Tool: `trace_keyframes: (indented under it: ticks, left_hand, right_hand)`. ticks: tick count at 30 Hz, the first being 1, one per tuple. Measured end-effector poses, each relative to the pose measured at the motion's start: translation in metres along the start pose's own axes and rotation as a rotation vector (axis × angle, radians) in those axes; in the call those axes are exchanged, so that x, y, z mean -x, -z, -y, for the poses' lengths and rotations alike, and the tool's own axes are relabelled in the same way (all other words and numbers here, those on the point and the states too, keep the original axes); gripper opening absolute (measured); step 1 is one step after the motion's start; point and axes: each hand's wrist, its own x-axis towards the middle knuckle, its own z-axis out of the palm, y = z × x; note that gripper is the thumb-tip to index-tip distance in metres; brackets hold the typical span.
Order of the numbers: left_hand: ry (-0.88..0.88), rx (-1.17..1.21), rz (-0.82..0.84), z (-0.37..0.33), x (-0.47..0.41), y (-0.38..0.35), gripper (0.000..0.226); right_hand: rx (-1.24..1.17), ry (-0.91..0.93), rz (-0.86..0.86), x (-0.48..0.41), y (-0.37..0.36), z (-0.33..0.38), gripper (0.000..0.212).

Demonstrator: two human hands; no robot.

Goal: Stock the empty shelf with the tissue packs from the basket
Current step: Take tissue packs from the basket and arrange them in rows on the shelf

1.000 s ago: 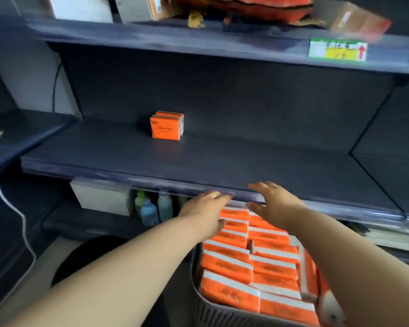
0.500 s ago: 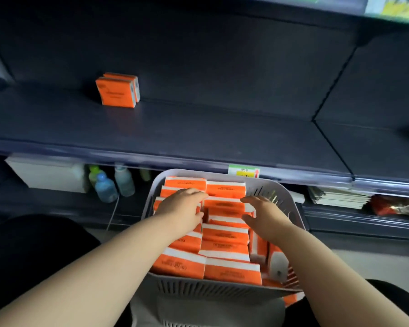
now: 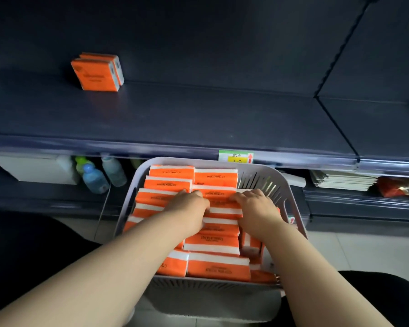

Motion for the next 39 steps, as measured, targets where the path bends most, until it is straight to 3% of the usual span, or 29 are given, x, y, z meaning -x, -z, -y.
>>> trace_keyframes:
  ticks: [4, 13, 16, 22, 27, 32, 39]
  left_hand:
    - [0.040, -0.105, 0.089, -0.008, -0.001, 0.000, 0.043]
    - [0.047, -0.230, 0.074, -0.017, 0.004, -0.003, 0.041]
    - [0.009, -0.126, -0.003, -0.012, 0.008, 0.000, 0.043]
    - [-0.111, 0.118, -0.251, 0.002, 0.023, 0.023, 0.045]
    - [-0.094, 0.183, -0.340, 0.022, 0.036, 0.039, 0.052]
    - [-0.104, 0.233, -0.438, 0.034, 0.052, 0.046, 0.054]
    - [-0.095, 0.268, -0.601, 0.061, 0.068, 0.057, 0.048]
  right_hand:
    - [0.025, 0.017, -0.028, -0.003, 0.000, 0.000, 0.049]
    - [-0.011, 0.030, -0.001, 0.001, 0.005, -0.004, 0.051]
    - [-0.066, 0.047, -0.027, 0.004, 0.016, -0.007, 0.051]
    - [-0.398, 0.026, -0.141, 0.014, 0.051, -0.020, 0.036]
    - [-0.634, 0.032, -0.259, 0.025, 0.062, -0.018, 0.034]
    - [-0.639, 0.035, -0.262, 0.030, 0.065, -0.002, 0.048]
    - [-0.663, 0.109, -0.321, 0.026, 0.091, 0.035, 0.035]
